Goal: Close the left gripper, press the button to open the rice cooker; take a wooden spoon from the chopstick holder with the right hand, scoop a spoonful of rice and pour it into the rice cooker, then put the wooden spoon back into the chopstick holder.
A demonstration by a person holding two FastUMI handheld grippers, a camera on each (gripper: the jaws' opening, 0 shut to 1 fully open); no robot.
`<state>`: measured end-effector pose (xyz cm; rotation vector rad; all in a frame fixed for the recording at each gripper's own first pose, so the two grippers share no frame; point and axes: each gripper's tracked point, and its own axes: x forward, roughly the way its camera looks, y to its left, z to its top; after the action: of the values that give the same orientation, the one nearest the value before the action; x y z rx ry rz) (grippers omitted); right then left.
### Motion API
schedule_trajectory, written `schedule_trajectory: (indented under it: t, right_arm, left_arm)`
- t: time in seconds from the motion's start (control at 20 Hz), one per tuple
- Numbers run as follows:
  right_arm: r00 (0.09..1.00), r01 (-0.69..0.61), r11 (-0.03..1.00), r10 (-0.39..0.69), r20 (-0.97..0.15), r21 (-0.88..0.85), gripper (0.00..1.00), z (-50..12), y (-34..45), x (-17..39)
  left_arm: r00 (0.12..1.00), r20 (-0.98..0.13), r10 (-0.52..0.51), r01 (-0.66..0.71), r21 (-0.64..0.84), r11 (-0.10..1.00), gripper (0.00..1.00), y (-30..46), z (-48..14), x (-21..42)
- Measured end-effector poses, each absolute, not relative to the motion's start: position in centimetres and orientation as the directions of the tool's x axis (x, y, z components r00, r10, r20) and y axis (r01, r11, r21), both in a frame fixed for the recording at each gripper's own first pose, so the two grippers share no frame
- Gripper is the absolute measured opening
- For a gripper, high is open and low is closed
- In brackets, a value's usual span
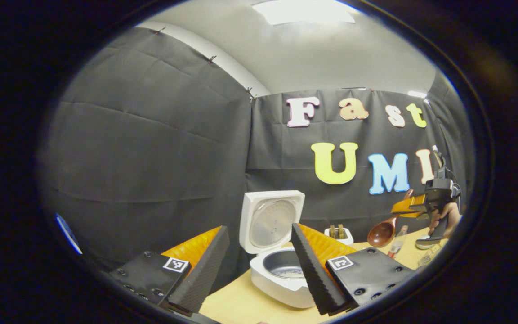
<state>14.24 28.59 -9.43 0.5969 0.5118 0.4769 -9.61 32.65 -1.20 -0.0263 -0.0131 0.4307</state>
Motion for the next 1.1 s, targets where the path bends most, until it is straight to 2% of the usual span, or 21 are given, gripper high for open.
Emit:
schedule_trajectory:
  t: [0.05,0.1,0.25,0.6,1.1]
  right_arm:
    - [0.785,-0.254,0.741,0.533,-0.316,0.621,0.09,-9.4,26.9,14.2]
    - [0.795,-0.239,0.753,0.514,-0.322,0.613,0.04,-9.5,25.3,14.3]
    - [0.822,-0.2,0.784,0.461,-0.335,0.588,0.04,-9.3,21.2,13.8]
    - [0.868,-0.101,0.822,0.349,-0.355,0.561,0.04,-9.8,11.4,13.5]
    - [0.896,0.066,0.882,0.154,-0.416,0.467,0.04,-14.6,-1.8,13.0]
  left_arm:
    - [0.915,0.011,0.403,-0.403,-0.031,0.915,0.96,31.8,-1.1,-9.0]
    - [0.92,0.012,0.392,-0.392,-0.027,0.92,0.98,31.2,-1.0,-8.6]
    - [0.932,0.011,0.361,-0.361,-0.028,0.932,0.94,28.8,-0.8,-7.2]
    - [0.956,0.033,0.293,-0.293,-0.019,0.956,0.98,23.3,0.5,-4.8]
    - [0.976,0.02,0.219,-0.219,0.006,0.976,0.96,15.7,0.9,-2.9]
